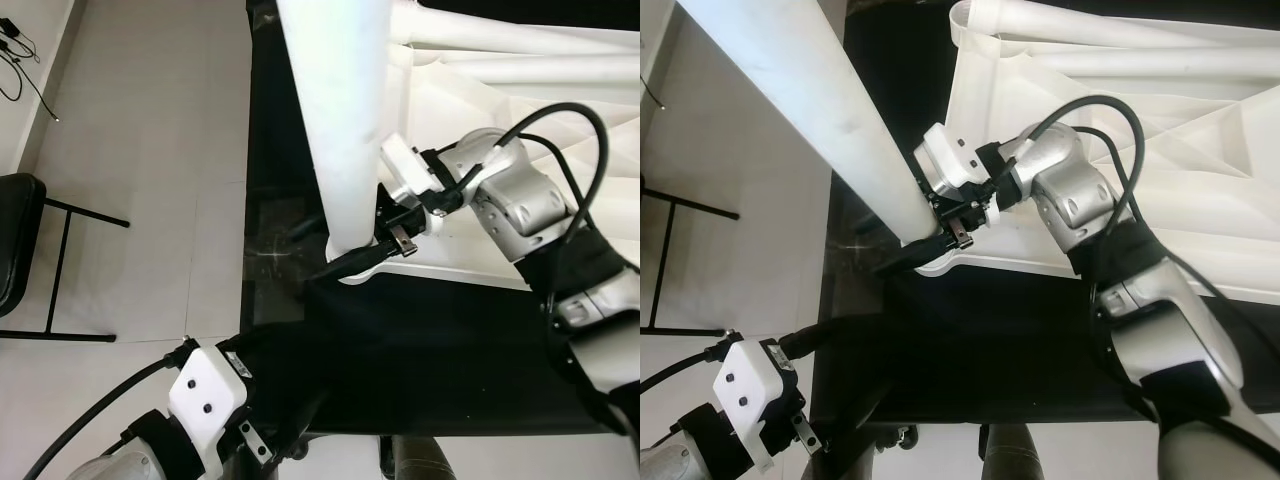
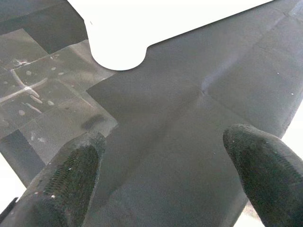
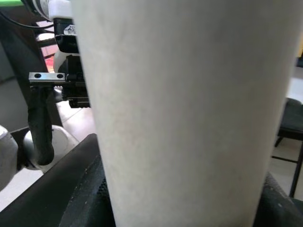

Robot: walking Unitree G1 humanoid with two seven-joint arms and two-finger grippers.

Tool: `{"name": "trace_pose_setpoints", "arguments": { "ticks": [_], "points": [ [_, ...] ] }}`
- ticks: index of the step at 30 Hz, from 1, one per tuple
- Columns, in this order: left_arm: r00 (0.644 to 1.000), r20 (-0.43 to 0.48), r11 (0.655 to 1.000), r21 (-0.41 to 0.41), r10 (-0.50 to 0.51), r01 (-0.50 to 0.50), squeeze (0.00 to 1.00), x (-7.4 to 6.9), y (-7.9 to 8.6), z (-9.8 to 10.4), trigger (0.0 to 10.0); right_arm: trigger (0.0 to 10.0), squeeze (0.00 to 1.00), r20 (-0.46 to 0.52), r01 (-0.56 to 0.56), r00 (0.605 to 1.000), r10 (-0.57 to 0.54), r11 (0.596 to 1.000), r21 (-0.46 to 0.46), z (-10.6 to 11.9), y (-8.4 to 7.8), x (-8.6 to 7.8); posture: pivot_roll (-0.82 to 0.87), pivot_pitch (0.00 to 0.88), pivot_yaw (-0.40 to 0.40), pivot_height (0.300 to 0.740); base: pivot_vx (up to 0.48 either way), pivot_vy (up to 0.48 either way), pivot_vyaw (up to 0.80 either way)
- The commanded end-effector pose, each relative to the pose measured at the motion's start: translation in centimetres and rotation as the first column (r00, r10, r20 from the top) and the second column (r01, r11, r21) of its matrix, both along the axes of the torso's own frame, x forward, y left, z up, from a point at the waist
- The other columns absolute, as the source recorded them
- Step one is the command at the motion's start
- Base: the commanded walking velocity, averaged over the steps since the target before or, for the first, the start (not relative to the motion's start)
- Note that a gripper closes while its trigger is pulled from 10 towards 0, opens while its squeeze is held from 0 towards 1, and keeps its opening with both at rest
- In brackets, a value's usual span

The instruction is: Building children table

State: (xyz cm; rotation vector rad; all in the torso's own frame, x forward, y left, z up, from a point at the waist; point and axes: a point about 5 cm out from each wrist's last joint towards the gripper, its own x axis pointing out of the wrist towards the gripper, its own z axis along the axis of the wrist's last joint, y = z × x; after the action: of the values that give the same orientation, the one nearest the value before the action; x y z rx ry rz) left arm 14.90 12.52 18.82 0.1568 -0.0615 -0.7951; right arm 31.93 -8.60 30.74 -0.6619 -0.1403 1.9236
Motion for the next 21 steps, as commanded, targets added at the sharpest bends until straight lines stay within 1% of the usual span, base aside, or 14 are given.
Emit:
{"name": "trace_pose_setpoints", "arguments": {
  "ticks": [1,5,7,12,15,16,20,21],
  "points": [
    [1.000,-0.011,1.000,-0.006,0.004,-0.004,0.00,-0.4,0.0,-0.1,10.0,10.0,0.00,-0.137,-0.057,0.990,0.040,0.991,-0.121,-4.1,0.6,-0.3,0.08,0.488,0.067,0.740,0.000,0.000,0.00],
    [1.000,-0.013,1.000,-0.006,0.005,-0.005,0.00,-0.4,0.1,-0.1,10.0,10.0,0.00,-0.154,-0.063,0.987,0.043,0.990,-0.124,-4.4,0.6,-0.3,0.08,0.491,0.070,0.740,0.000,0.000,0.00],
    [1.000,-0.015,1.000,-0.005,0.004,-0.004,0.00,-0.4,0.1,-0.1,10.0,10.0,0.00,-0.190,-0.051,0.981,0.031,0.993,-0.102,-4.6,0.7,-0.1,0.09,0.491,0.072,0.740,0.000,0.000,0.00],
    [1.000,-0.017,1.000,-0.003,0.003,-0.003,0.00,-0.4,0.1,-0.1,10.0,10.0,0.00,-0.182,-0.017,0.983,0.003,0.997,-0.073,-4.9,0.9,0.5,0.09,0.494,0.076,0.740,0.000,0.000,0.00],
    [1.000,-0.018,1.000,-0.002,0.004,-0.004,0.00,-0.4,0.1,-0.2,10.0,10.0,0.00,-0.173,0.033,0.984,-0.042,0.998,-0.054,-5.2,0.7,1.2,0.08,0.492,0.077,0.740,0.000,0.000,0.00],
    [1.000,-0.018,1.000,-0.002,0.004,-0.004,0.00,-0.4,0.1,-0.2,10.0,10.0,0.00,-0.173,0.033,0.984,-0.042,0.998,-0.054,-5.2,0.7,1.2,0.08,0.492,0.077,0.740,0.000,0.000,0.00],
    [1.000,-0.017,1.000,-0.004,0.004,-0.004,0.00,-0.3,0.1,-0.2,10.0,10.0,0.00,-0.157,0.106,0.982,-0.108,0.994,-0.022,-5.5,-0.1,1.0,0.08,0.493,0.079,0.740,0.000,0.000,0.00],
    [1.000,-0.017,1.000,-0.004,0.004,-0.004,0.00,-0.3,0.1,-0.2,10.0,10.0,0.00,-0.157,0.106,0.982,-0.108,0.994,-0.022,-5.5,-0.1,1.0,0.08,0.493,0.079,0.740,0.000,0.000,0.00]
  ]
}}
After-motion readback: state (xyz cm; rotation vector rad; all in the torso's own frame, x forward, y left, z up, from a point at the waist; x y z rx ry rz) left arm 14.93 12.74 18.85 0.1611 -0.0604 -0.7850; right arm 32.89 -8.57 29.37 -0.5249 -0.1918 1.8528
